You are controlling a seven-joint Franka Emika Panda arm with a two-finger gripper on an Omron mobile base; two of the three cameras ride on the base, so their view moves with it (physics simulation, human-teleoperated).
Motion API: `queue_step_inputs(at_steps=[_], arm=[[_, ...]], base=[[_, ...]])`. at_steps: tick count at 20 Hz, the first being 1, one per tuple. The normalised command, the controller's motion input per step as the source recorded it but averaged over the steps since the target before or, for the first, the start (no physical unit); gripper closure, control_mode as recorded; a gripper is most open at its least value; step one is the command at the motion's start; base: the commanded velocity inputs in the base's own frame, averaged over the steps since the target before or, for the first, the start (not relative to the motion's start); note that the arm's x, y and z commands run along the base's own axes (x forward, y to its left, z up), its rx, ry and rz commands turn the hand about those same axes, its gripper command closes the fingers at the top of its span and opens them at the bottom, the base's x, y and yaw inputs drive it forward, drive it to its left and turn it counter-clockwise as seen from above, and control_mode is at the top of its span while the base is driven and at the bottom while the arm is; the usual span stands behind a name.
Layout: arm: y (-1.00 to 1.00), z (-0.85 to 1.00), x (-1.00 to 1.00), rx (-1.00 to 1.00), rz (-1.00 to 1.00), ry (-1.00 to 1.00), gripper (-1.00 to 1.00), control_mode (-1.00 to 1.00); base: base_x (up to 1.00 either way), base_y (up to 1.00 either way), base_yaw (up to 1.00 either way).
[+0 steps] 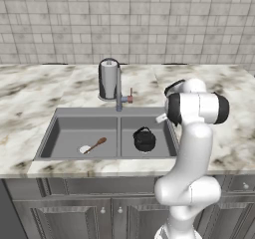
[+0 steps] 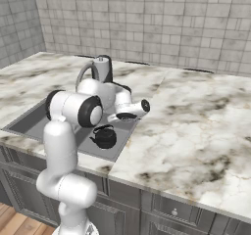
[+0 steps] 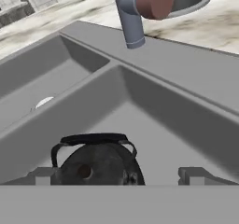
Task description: Open the cabinet, pick the kettle from the cabinet, and place it in the sink.
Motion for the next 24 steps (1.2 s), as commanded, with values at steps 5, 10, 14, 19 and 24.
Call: queue_step_inputs(at_steps=[5, 10, 14, 19, 24], arm=[[-0.20, 0.23, -0.15, -0.13, -0.18, -0.09, -1.00, -1.00], [-0.15, 0.33, -0.17, -0.12, -0.23, -0.12, -1.00, -1.00], [-0.11, 0.38, -0.20, -0.13, -0.22, -0.02, -1.00, -1.00], [-0.11, 0.40, -0.23, -0.16, -0.16, 0.00, -1.00, -1.00], [-0.09, 0.43, -0.23, -0.12, -0.15, 0.01, -1.00, -1.00]], base=[[0.00, 0.00, 0.00], [0.00, 0.00, 0.00], [0.00, 0.00, 0.00], [0.00, 0.00, 0.00], [0.00, 0.00, 0.00]])
